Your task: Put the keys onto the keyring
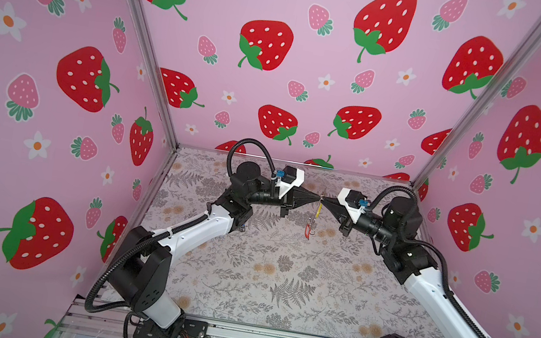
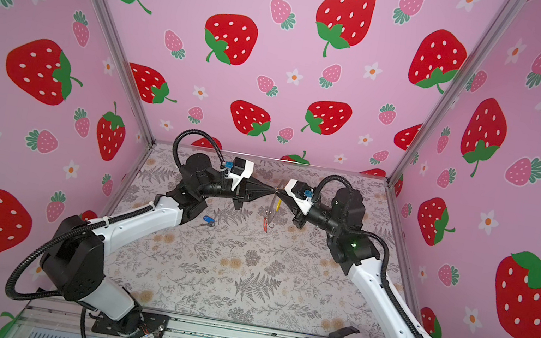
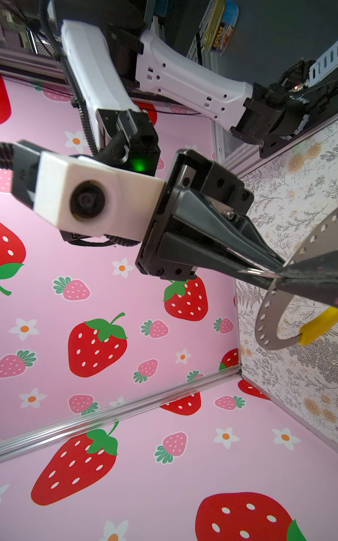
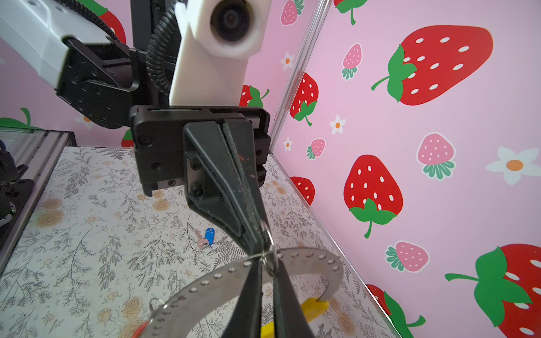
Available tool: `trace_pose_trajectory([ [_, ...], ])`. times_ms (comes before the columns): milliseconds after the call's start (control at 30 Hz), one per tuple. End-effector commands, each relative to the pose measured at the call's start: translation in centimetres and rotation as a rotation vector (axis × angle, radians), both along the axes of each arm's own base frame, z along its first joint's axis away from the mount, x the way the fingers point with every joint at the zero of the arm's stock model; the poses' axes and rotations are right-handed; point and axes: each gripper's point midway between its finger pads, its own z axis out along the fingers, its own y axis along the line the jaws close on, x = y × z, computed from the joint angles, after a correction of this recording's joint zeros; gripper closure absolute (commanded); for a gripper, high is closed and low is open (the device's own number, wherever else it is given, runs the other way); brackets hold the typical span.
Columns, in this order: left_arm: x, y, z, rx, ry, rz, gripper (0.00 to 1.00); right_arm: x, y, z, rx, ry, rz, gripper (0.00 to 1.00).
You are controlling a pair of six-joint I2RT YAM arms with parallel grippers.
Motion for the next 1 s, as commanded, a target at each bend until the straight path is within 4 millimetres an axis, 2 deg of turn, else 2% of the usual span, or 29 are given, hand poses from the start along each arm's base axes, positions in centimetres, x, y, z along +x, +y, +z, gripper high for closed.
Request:
trace_pose_trajectory([
  [0, -0.59, 0.13, 2.51, -0.031, -0.076, -0.015, 1.0, -0.43, 0.13, 1.32, 0.021, -0.025, 0.032, 0.88],
  [533, -0.66, 0.2, 2.4, -0.021, -0.083, -0.011, 1.0, -1.01, 0.49, 1.3, 0.028, -0.01, 0.078, 0.87],
  [933, -0.52, 0.27, 2.5, -0.02, -0.084, 0.004, 1.0, -0.37, 0.44, 1.12, 0.013, -0.017, 0.052, 0.96],
  [967, -0.36, 0.3, 2.46, -0.019, -0.081, 0.015, 0.9, -0.25, 0.35, 1.15, 0.009, -0.026, 0.041, 0.96],
])
